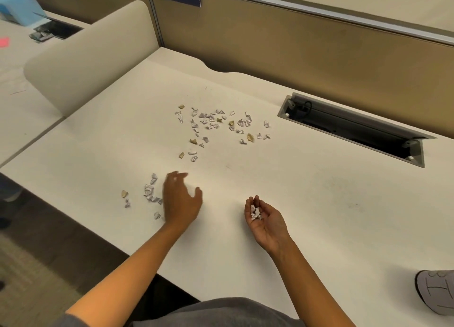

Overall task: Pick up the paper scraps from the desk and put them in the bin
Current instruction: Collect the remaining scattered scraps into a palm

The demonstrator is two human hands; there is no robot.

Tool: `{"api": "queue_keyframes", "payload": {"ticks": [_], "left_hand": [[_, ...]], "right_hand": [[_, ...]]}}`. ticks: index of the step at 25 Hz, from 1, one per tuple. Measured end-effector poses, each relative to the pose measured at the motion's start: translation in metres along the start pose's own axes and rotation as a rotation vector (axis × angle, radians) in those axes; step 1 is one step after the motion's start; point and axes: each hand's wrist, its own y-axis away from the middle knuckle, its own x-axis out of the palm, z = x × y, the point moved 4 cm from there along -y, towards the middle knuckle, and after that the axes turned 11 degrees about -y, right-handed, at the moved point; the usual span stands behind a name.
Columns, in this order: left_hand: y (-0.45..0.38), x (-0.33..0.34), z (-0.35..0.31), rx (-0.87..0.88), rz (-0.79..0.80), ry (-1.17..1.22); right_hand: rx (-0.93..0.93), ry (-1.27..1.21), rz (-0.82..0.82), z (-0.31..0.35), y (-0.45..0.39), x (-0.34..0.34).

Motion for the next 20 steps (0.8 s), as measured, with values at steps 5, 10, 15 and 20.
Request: {"api": "queue_keyframes", "payload": {"ticks": [5,10,15,20], "left_hand": [[-0.019,-0.007,0.079,-0.450,0.010,-0.114],[-0.032,-0.005,0.086,-0.424,0.066,-0.111],[-0.035,0.007,0.060,-0.198,0.185,-0.026],[-0.011,0.022,0.027,0.163,0.262,-0.263]], "right_hand": [[-0.006,0.003,-0.010,0.001,0.002,-0.002],[-0.032,0.001,-0.017,0.005,0.003,-0.002],[-0.037,0.012,-0.026,0.006,0.002,-0.002],[-0.027,0.033,-0.029,0.001,0.002,-0.003]]}}
